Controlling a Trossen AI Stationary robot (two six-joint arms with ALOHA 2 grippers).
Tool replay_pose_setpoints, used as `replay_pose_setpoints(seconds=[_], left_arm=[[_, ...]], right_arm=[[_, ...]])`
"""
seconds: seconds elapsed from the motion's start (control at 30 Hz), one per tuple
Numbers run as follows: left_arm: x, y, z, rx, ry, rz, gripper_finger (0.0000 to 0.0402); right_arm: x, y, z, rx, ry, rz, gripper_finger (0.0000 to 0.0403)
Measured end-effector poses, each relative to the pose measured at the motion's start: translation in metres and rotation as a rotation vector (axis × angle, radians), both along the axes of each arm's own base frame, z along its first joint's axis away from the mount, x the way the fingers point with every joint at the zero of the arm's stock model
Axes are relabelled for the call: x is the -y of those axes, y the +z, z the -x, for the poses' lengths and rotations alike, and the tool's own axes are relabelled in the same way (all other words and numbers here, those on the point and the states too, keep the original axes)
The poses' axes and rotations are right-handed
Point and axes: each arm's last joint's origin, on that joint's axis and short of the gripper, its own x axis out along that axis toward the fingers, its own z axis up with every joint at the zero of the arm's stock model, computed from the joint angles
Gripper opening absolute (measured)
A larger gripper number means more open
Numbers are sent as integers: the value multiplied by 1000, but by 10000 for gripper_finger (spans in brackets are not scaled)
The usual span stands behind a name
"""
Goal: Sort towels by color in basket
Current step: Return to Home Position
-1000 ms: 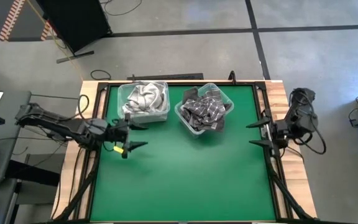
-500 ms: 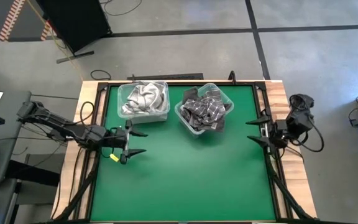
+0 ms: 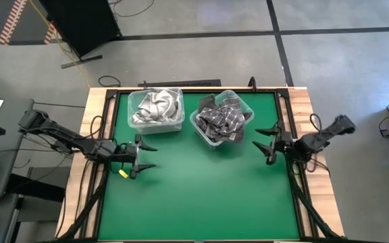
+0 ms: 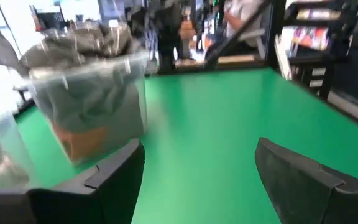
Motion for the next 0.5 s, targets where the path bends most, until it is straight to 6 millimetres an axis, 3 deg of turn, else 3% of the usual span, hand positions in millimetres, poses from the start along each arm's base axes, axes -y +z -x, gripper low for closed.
replay_pose_setpoints(seconds=[0.23,0.5], left_arm=[[-1,-11,2,-75,-1,-26,293],[0,-7,1,-88,-6,0,293]], right_arm=[[14,-4,-4,2,-85,-59,290],[23,-6,-5,31,-195,-161,291]])
